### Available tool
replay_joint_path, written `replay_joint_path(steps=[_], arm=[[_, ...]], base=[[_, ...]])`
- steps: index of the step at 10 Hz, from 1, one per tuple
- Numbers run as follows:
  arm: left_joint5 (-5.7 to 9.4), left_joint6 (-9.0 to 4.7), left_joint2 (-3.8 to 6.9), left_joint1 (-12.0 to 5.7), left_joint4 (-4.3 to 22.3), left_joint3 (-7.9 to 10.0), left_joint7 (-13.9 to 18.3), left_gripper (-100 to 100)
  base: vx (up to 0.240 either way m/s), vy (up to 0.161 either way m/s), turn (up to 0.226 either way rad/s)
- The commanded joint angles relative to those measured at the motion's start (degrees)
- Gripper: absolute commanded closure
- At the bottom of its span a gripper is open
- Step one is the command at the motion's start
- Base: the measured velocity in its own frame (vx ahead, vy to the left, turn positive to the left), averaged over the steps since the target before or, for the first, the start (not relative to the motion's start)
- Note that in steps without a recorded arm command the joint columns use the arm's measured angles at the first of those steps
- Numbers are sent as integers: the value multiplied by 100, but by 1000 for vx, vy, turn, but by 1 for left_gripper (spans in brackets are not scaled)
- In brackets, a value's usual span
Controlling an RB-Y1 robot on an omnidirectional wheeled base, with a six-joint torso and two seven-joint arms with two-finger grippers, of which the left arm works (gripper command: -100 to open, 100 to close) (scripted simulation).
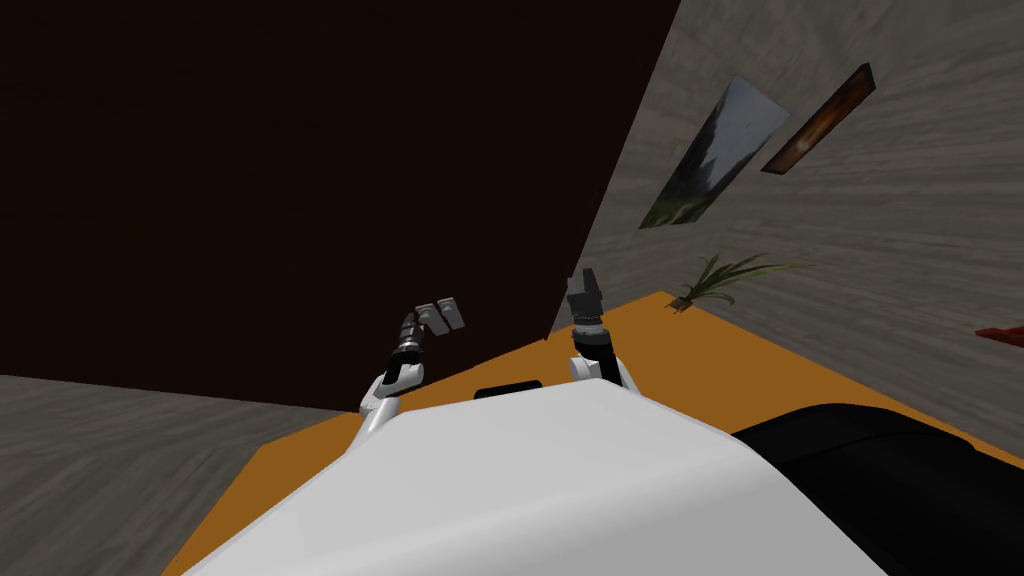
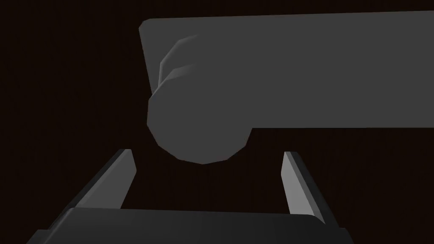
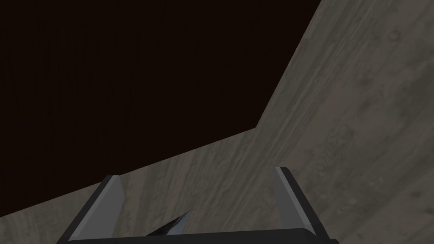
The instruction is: Pull the door open
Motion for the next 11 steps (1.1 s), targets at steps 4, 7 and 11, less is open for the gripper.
replay_joint_path(steps=[4, 7, 11], arm=[[0, 0, 0, 0, 0, 0, 0, 100], [0, 0, 0, 0, 0, 0, 0, 100], [14, 7, 82, 133, -10, 27, 43, -100]], base=[[6, -2, -7], [-10, 1, -1], [-163, 49, 77]])
